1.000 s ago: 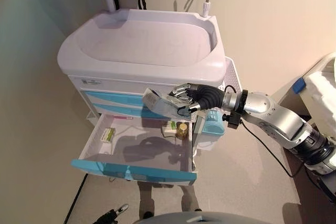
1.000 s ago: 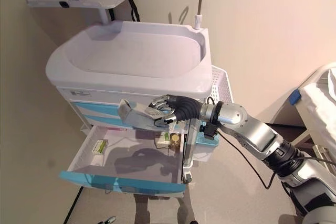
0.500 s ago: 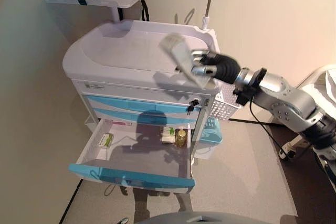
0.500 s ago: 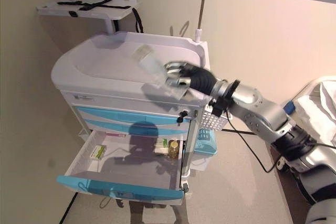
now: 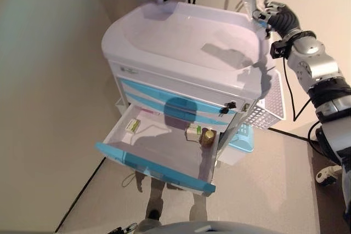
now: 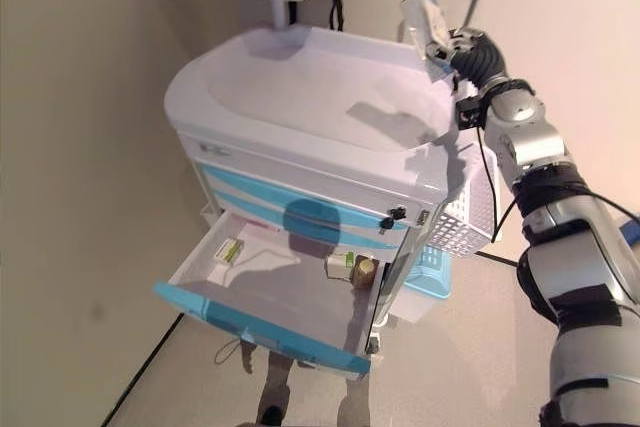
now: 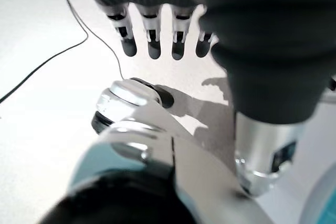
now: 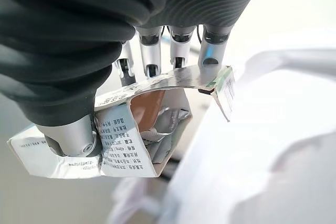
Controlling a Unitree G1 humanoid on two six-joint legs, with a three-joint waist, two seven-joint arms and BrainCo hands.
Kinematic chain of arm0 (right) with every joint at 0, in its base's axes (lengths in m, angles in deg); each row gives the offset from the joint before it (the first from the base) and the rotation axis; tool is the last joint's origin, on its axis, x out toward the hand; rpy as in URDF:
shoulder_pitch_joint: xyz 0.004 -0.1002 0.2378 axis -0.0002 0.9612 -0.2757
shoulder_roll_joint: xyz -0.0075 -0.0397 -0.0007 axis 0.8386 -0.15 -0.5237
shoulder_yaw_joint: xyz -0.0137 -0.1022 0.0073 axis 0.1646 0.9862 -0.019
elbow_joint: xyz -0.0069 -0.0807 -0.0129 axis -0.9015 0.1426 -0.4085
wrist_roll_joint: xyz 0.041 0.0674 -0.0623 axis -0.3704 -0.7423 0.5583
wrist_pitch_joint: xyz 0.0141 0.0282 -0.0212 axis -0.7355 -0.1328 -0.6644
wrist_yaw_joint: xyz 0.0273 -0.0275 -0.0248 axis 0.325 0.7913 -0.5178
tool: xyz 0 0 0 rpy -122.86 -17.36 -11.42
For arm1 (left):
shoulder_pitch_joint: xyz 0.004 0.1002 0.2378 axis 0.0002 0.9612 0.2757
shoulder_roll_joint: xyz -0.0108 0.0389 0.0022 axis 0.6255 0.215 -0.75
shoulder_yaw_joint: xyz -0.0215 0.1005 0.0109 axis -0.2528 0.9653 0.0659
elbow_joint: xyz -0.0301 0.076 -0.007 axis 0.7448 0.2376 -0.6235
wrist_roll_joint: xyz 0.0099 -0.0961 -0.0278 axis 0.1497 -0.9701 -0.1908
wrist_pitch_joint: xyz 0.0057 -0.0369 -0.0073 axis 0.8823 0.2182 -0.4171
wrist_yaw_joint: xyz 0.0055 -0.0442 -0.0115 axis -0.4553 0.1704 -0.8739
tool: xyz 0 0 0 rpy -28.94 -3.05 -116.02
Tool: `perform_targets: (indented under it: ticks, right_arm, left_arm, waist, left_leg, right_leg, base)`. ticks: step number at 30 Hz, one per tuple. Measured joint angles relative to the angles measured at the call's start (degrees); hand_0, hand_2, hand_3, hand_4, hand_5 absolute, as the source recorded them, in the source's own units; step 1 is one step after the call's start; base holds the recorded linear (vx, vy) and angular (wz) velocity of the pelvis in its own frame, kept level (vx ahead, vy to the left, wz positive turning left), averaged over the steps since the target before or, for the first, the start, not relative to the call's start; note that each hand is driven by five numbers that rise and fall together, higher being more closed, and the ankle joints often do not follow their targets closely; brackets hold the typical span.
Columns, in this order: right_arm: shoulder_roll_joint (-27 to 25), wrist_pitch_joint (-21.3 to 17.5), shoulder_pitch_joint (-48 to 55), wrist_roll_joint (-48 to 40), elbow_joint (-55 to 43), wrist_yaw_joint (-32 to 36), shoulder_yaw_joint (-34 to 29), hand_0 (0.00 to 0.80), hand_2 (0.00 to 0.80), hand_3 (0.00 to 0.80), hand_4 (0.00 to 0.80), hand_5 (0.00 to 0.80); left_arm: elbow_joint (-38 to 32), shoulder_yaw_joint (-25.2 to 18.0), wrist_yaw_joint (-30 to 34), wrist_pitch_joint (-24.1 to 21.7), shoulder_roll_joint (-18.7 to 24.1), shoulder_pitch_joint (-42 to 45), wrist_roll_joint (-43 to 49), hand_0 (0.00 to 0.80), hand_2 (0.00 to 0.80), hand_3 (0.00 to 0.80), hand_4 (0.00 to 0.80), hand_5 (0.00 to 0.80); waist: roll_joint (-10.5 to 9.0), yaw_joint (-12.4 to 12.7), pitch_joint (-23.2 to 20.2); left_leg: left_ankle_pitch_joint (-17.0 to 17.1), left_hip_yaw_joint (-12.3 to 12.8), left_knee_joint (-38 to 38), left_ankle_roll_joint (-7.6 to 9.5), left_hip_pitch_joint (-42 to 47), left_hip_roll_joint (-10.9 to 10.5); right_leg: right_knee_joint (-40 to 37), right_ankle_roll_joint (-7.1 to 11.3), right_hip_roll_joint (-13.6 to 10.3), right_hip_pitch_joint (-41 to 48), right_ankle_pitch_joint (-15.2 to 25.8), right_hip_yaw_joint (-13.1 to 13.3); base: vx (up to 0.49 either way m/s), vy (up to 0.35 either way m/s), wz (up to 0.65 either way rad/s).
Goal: Open the drawer and pick up the medicine
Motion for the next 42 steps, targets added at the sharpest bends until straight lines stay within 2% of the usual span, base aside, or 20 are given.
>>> perform_targets:
  ticks: [6,10,16,25,31,32,33,42]
  right_arm:
    - [1.8,-0.3,-2.4,7.1,3.2,-1.4,0.1,0.800,0.800,0.800,0.800,0.800]
    - [3.8,-0.5,-6.5,10.0,5.8,-1.6,2.8,0.800,0.800,0.800,0.800,0.800]
    - [6.4,-0.6,-9.0,14.4,7.8,-1.6,7.5,0.800,0.800,0.800,0.800,0.800]
    - [8.1,-1.3,-16.1,19.6,14.2,-1.9,11.9,0.800,0.800,0.800,0.800,0.800]
    - [7.8,-1.2,-18.4,27.8,14.9,-2.2,16.3,0.800,0.800,0.800,0.800,0.800]
    - [7.8,-1.2,-18.5,29.5,14.8,-2.6,16.3,0.533,0.533,0.533,0.533,0.533]
    - [7.8,-1.2,-18.5,31.0,14.7,-2.9,16.2,0.000,0.000,0.000,0.000,0.000]
    - [7.9,-0.8,-18.4,32.4,14.3,-3.2,15.5,0.000,0.000,0.000,0.000,0.000]
  left_arm:
    - [0.3,2.0,-1.3,-0.6,0.7,-0.5,2.0,0.000,0.000,0.000,0.000,0.000]
    - [-1.8,8.8,-2.5,-2.2,3.4,-2.1,7.9,0.000,0.000,0.000,0.000,0.000]
    - [-4.1,11.2,-3.3,-3.7,5.4,-4.5,11.3,0.000,0.000,0.000,0.000,0.000]
    - [-6.1,13.9,-3.9,-4.4,6.2,-8.2,11.3,0.000,0.000,0.000,0.000,0.000]
    - [-7.1,14.1,-4.3,-4.9,6.3,-8.7,11.3,0.000,0.000,0.000,0.000,0.000]
    - [-7.1,14.2,-4.4,-4.9,6.3,-8.6,11.3,0.000,0.000,0.000,0.000,0.000]
    - [-7.0,14.2,-4.5,-4.9,6.3,-8.6,11.3,0.000,0.000,0.000,0.000,0.000]
    - [-6.1,14.1,-5.0,-4.9,6.3,-8.6,11.3,0.000,0.000,0.000,0.000,0.000]
  waist:
    - [-0.72,1.0,1.1]
    - [-1.01,2.0,2.7]
    - [-1.99,2.2,4.7]
    - [-1.79,2.4,6.9]
    - [-1.56,2.2,7.5]
    - [-1.54,2.2,7.5]
    - [-1.49,2.1,7.6]
    - [-1.24,2.1,7.7]
  left_leg:
    - [0.0,-0.9,1.0,0.05,-3.1,-0.5]
    - [0.0,-1.0,2.3,0.07,-5.9,-0.5]
    - [0.1,-1.9,3.6,0.20,-9.0,-1.0]
    - [0.2,-2.5,6.2,0.24,-13.3,-1.6]
    - [0.2,-3.7,7.2,0.27,-14.3,-2.0]
    - [0.2,-3.7,7.3,0.26,-14.4,-2.1]
    - [0.2,-3.7,7.5,0.27,-14.7,-2.1]
    - [0.2,-3.7,7.6,0.31,-14.7,-2.4]
  right_leg:
    - [0.1,0.01,-0.2,-1.8,-0.4,-1.0]
    - [2.3,-0.13,-0.2,-4.8,-1.0,-1.0]
    - [4.3,0.00,-0.6,-7.8,-1.6,-1.0]
    - [9.6,0.12,-1.3,-13.1,-3.2,-1.1]
    - [12.1,0.28,-1.5,-14.3,-4.6,-1.2]
    - [12.7,0.25,-1.6,-14.6,-4.9,-1.2]
    - [13.4,0.05,-1.8,-15.2,-5.1,-1.1]
    - [14.2,0.13,-2.0,-15.5,-5.4,-1.0]
  base:
    - [0.014,-0.005,0.17]
    - [-0.030,0.002,0.05]
    - [-0.043,-0.002,0.07]
    - [-0.057,-0.005,0.03]
    - [-0.032,0.006,0.09]
    - [0.000,0.000,0.00]
    - [0.000,0.000,0.00]
    - [0.000,0.000,0.00]
